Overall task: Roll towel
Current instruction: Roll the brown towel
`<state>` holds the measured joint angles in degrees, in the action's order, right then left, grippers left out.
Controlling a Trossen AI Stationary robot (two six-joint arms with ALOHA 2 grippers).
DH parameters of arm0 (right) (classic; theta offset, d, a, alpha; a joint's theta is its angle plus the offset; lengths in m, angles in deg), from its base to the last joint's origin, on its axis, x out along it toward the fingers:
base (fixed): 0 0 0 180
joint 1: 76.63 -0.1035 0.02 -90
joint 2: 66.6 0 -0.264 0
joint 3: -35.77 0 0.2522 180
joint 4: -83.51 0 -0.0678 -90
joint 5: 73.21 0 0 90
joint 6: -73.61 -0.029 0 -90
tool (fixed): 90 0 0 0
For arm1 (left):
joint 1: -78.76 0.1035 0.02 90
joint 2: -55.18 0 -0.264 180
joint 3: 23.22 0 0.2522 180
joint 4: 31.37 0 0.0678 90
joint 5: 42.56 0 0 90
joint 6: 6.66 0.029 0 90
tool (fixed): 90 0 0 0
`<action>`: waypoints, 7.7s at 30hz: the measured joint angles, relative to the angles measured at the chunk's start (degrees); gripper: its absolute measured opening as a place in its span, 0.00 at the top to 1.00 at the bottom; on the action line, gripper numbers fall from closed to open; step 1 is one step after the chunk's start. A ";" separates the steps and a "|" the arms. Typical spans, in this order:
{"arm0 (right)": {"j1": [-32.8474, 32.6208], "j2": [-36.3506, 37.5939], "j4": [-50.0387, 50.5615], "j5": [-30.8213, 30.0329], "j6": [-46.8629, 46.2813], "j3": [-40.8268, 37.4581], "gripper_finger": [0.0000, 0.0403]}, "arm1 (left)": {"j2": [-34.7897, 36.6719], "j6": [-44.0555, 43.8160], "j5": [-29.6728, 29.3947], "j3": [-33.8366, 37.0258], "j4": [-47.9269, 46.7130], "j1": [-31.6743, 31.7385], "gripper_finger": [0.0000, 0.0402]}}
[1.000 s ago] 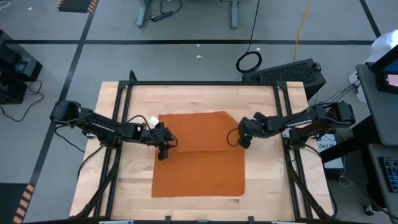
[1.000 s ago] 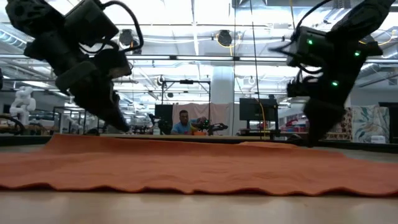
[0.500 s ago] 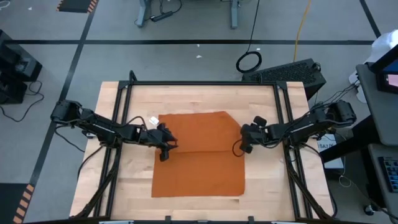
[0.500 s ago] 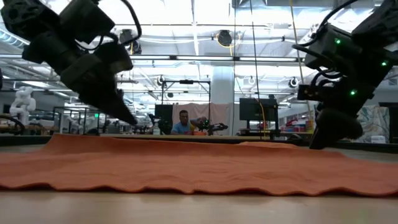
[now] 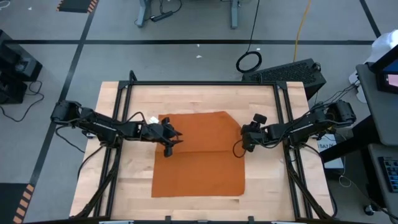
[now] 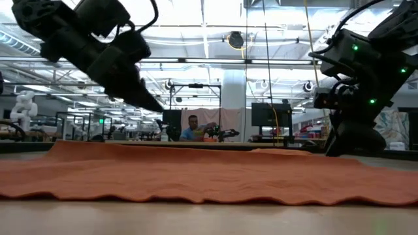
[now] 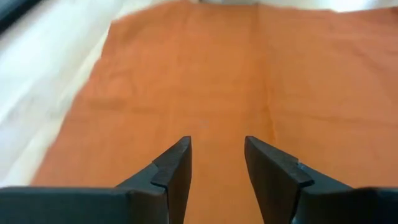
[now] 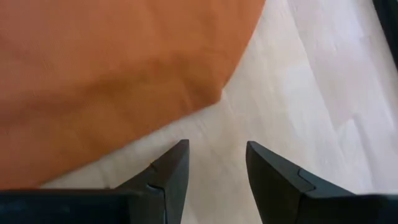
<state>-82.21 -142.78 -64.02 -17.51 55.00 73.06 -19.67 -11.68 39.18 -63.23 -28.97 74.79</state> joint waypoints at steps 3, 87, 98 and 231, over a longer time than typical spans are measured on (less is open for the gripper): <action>0.60 -0.42 -2.36 -0.23 2.20 -0.56 0.63 | -1.09 3.39 0.44 -1.12 1.85 0.95 0.62; 8.17 -8.35 -6.20 8.72 25.30 15.30 0.63 | -17.76 11.52 6.59 -15.82 -3.89 14.58 0.62; 22.84 -8.68 -13.67 21.08 30.50 19.57 0.63 | -27.35 11.35 12.88 -17.48 -7.65 14.47 0.62; 38.65 -40.25 53.88 54.92 32.21 62.21 0.97 | -18.80 6.98 -4.44 -7.93 -16.23 12.11 0.62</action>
<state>-43.55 -183.03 -10.13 37.41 87.21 135.27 -38.47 -4.71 34.74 -71.16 -45.20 86.90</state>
